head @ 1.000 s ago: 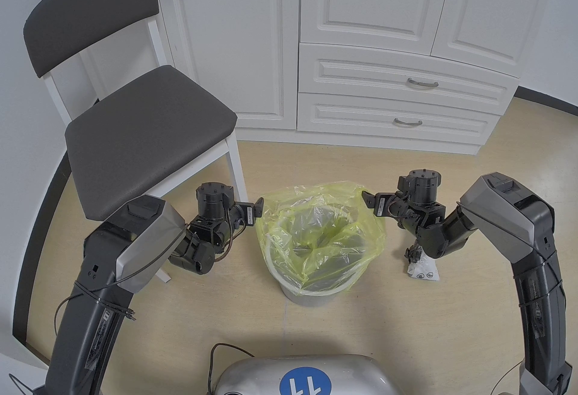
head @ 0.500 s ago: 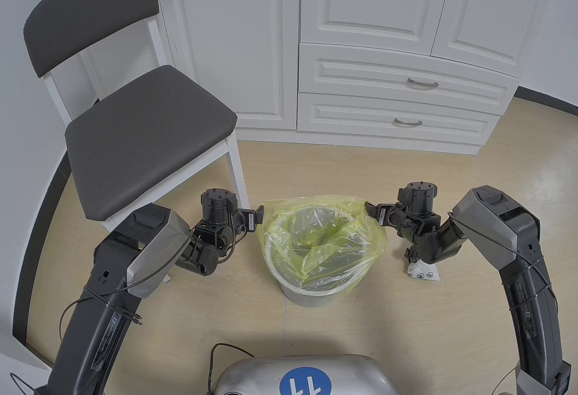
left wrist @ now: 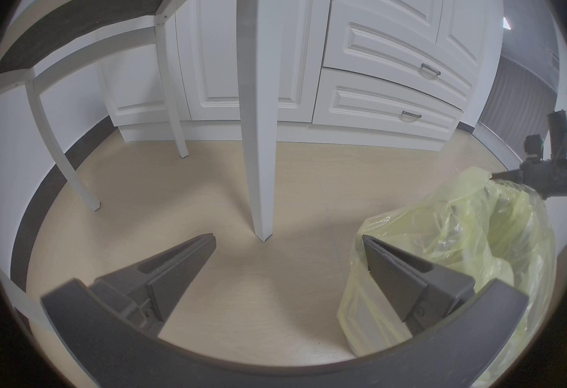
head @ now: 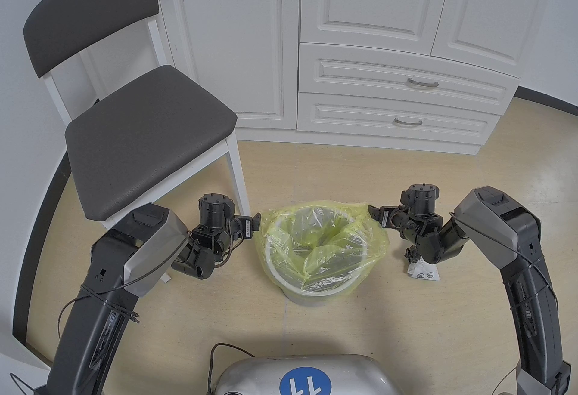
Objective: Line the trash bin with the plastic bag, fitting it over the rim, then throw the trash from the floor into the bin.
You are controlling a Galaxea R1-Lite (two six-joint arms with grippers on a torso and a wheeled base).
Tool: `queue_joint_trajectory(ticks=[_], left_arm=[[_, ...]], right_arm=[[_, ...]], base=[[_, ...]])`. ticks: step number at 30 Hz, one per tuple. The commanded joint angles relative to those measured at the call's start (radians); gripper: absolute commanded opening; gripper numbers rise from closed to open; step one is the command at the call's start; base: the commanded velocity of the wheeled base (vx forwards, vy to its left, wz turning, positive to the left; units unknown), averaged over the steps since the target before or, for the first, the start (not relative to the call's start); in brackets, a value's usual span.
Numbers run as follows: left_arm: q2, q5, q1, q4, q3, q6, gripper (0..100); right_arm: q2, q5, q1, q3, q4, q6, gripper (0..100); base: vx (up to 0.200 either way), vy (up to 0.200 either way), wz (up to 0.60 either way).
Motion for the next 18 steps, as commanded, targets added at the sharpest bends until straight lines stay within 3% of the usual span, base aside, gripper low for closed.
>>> queue_joint_trajectory(ticks=[1, 6, 15, 18], left_arm=[[-0.068, -0.001, 0.000, -0.011, 0.059, -0.002, 100], [-0.140, -0.009, -0.007, -0.016, 0.151, 0.000, 100], [-0.166, -0.012, -0.013, -0.074, 0.243, 0.003, 100], [-0.180, -0.013, -0.013, -0.111, 0.286, 0.004, 100]], right_arm=[[-0.103, 0.007, 0.008, 0.053, -0.007, 0.037, 100], [-0.241, 0.014, 0.021, 0.165, 0.010, 0.062, 100], [-0.321, 0.017, 0.023, 0.269, 0.045, -0.009, 100], [-0.329, 0.069, 0.021, 0.287, 0.076, -0.018, 100]], base=[[0.000, 0.000, 0.00], [0.000, 0.000, 0.00], [0.000, 0.000, 0.00], [0.000, 0.000, 0.00]])
